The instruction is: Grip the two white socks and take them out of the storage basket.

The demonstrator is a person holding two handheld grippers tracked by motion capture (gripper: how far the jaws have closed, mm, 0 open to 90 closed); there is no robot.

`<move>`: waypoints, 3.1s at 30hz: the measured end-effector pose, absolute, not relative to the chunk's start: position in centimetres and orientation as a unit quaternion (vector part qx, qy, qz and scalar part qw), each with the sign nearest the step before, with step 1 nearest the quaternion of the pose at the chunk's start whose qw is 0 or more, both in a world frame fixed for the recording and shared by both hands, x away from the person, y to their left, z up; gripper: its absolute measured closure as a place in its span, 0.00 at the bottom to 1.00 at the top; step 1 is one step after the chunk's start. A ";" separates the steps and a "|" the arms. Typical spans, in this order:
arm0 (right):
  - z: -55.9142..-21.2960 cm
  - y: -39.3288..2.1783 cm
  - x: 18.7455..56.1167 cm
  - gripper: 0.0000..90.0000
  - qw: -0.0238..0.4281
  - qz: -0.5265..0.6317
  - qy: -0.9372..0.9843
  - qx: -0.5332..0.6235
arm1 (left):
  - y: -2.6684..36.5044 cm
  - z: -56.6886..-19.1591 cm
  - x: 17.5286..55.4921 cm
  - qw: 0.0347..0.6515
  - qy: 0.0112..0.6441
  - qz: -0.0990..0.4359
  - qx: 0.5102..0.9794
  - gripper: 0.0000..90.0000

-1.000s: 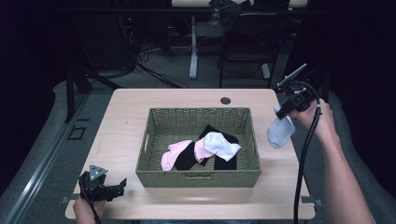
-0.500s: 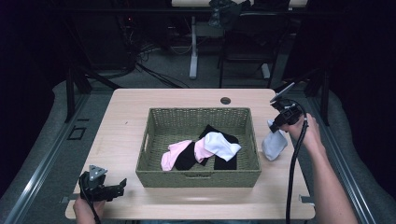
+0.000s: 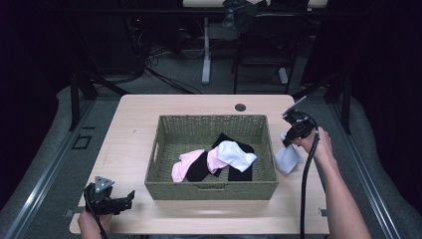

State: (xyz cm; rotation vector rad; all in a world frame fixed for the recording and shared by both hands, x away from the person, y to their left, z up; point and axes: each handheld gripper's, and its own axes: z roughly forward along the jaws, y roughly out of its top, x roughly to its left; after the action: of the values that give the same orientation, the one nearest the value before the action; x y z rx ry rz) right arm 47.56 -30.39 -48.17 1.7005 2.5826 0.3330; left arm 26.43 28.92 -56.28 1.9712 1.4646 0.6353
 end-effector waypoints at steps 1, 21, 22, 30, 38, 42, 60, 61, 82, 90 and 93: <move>-48.4 -30.4 47.6 0.87 0.016 0.109 0.829 0.549 | 28.9 -56.3 26.4 0.298 0.551 0.239 0.742 0.00; -42.6 -29.8 46.3 0.25 0.050 0.149 0.834 0.529 | 28.9 -56.3 26.5 0.298 0.551 0.239 0.741 0.00; -41.9 -29.4 46.2 0.24 0.052 0.150 0.837 0.523 | 28.9 -56.3 26.5 0.298 0.551 0.239 0.742 0.00; -38.1 -25.6 45.3 0.15 0.067 0.171 0.859 0.479 | 28.9 -56.3 26.4 0.298 0.552 0.239 0.741 0.00; -36.6 -21.4 45.5 0.09 0.068 0.185 0.872 0.448 | 29.0 -56.3 26.4 0.300 0.552 0.239 0.741 0.00; -36.9 -19.3 45.6 0.07 0.065 0.185 0.880 0.433 | 29.0 -56.3 26.5 0.299 0.551 0.238 0.742 0.00; -41.5 -13.8 46.5 0.05 0.046 0.168 0.901 0.397 | 28.6 -56.2 26.8 0.300 0.544 0.239 0.746 0.00; -41.8 -13.6 46.5 0.06 0.043 0.162 0.902 0.397 | 28.6 -56.2 26.8 0.301 0.544 0.240 0.746 0.00; -48.8 -10.9 46.9 0.21 0.017 0.101 0.918 0.382 | 29.1 -56.3 26.4 0.295 0.549 0.239 0.744 0.00; -50.5 -10.4 47.4 0.23 0.010 0.077 0.918 0.389 | 29.0 -56.4 26.5 0.296 0.549 0.237 0.745 0.00; -51.0 -10.4 47.6 0.28 0.011 0.059 0.918 0.393 | 29.0 -56.4 26.5 0.295 0.550 0.237 0.745 0.00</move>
State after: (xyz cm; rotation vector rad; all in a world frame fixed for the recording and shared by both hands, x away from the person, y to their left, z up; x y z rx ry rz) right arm 47.64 -10.39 -51.02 1.2252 2.8626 0.1847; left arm 26.48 29.04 -56.36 1.9809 1.4633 0.6296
